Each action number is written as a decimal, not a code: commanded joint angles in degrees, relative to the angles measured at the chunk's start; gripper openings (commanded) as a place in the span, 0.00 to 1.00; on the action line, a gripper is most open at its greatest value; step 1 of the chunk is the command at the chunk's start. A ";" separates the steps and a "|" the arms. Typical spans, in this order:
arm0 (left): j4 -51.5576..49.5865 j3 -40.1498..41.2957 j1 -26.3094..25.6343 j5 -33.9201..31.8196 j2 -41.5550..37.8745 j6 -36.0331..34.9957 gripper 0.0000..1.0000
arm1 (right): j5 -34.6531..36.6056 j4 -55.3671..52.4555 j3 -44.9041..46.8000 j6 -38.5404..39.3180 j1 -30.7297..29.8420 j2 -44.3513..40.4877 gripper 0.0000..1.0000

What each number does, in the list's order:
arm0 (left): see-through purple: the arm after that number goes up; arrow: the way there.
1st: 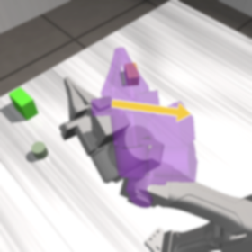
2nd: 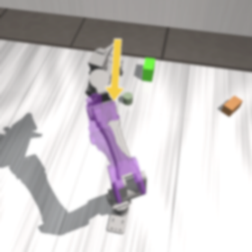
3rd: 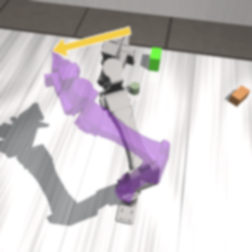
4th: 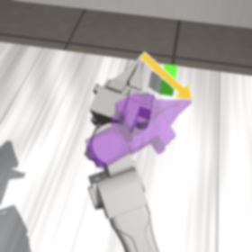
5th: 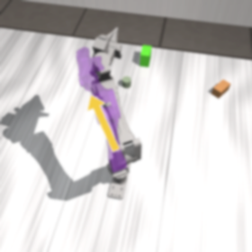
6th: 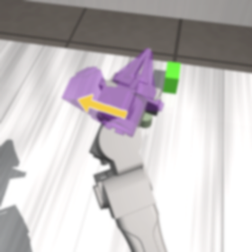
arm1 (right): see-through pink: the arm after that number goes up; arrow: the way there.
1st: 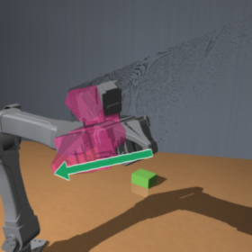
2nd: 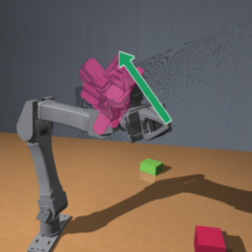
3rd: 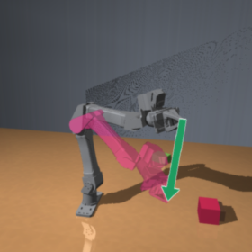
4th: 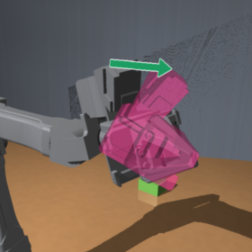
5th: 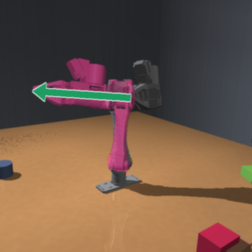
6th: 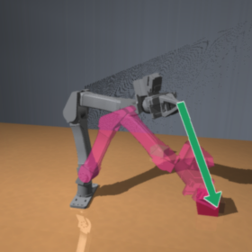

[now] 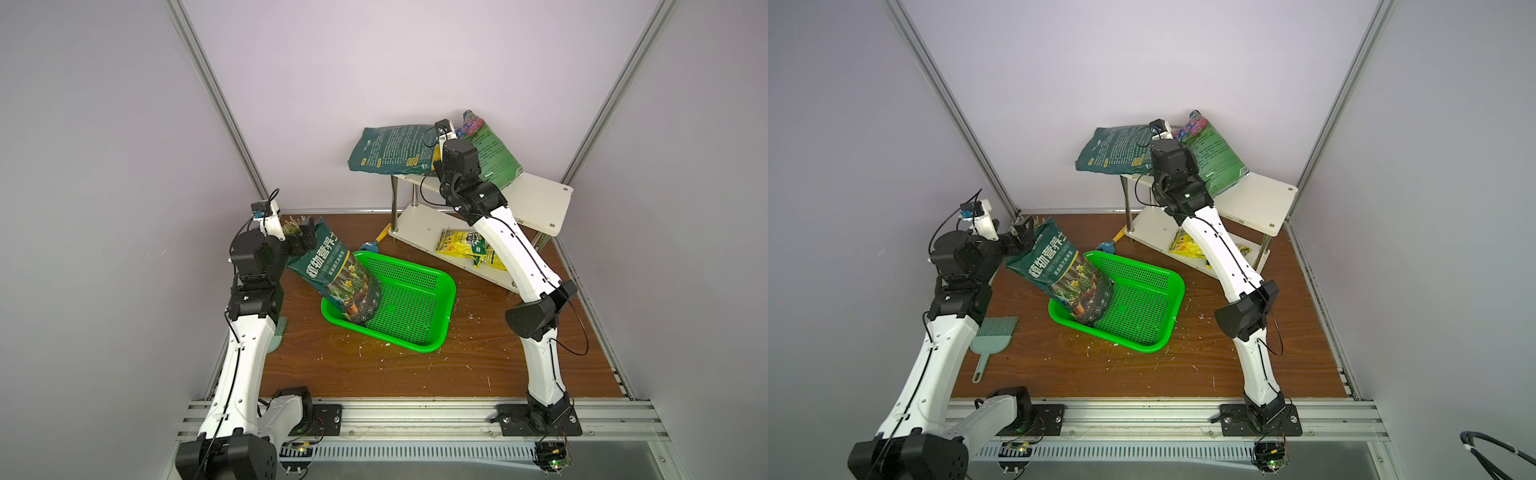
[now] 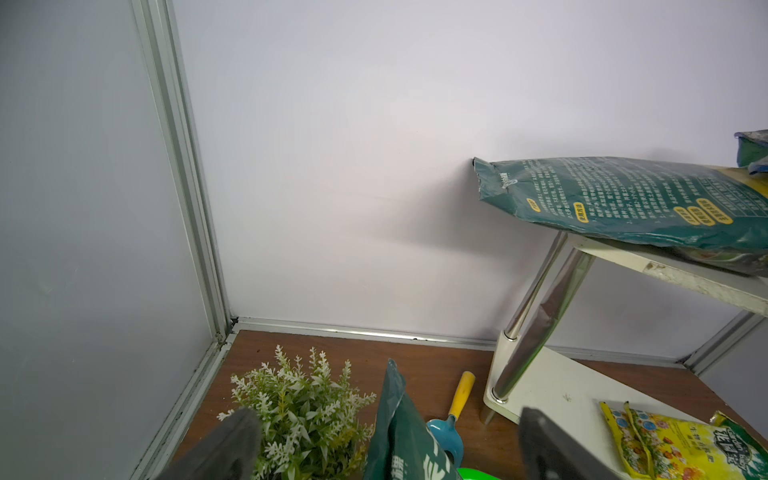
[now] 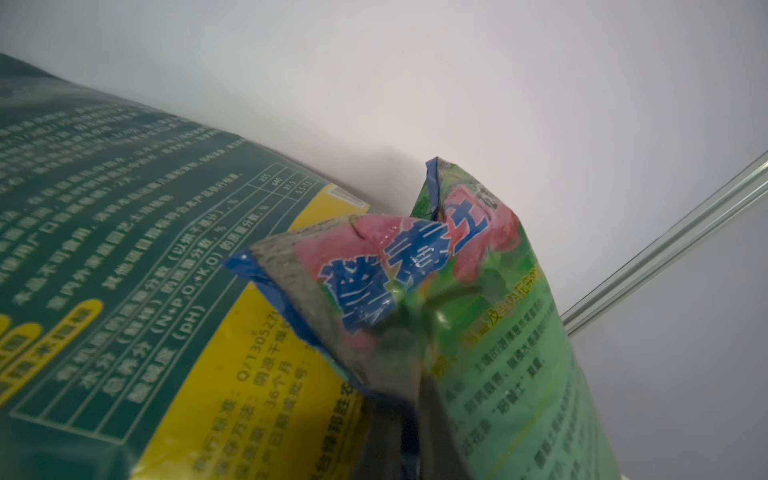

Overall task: Take down the fertilizer bag from the shelf
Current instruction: Pick up the fertilizer bag from the shelf, then place the fertilizer bag in the storage box.

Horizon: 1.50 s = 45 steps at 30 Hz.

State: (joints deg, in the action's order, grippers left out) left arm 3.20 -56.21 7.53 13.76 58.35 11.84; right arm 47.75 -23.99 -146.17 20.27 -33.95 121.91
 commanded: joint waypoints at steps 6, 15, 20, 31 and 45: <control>1.54 -1.56 0.98 0.92 0.14 0.38 1.00 | -0.82 4.31 10.18 -5.16 0.30 -15.35 0.00; 1.63 -1.45 1.01 0.83 0.08 0.37 1.00 | -8.71 9.14 24.69 -10.44 0.04 -33.87 0.00; 1.62 -1.40 1.06 0.83 -0.04 0.27 1.00 | -11.61 13.37 32.59 -12.54 -0.45 -42.17 0.00; 1.61 -1.29 1.08 0.39 0.14 0.09 1.00 | -20.15 16.50 45.12 -16.60 -11.88 -53.95 0.00; 1.58 -1.38 1.17 0.56 0.19 0.29 1.00 | -21.00 29.73 62.50 -18.83 -26.59 -52.14 0.00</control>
State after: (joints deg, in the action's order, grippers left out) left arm 3.46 -56.21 7.86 13.87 59.09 12.01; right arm 25.12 -12.10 -82.15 2.68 -60.49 71.16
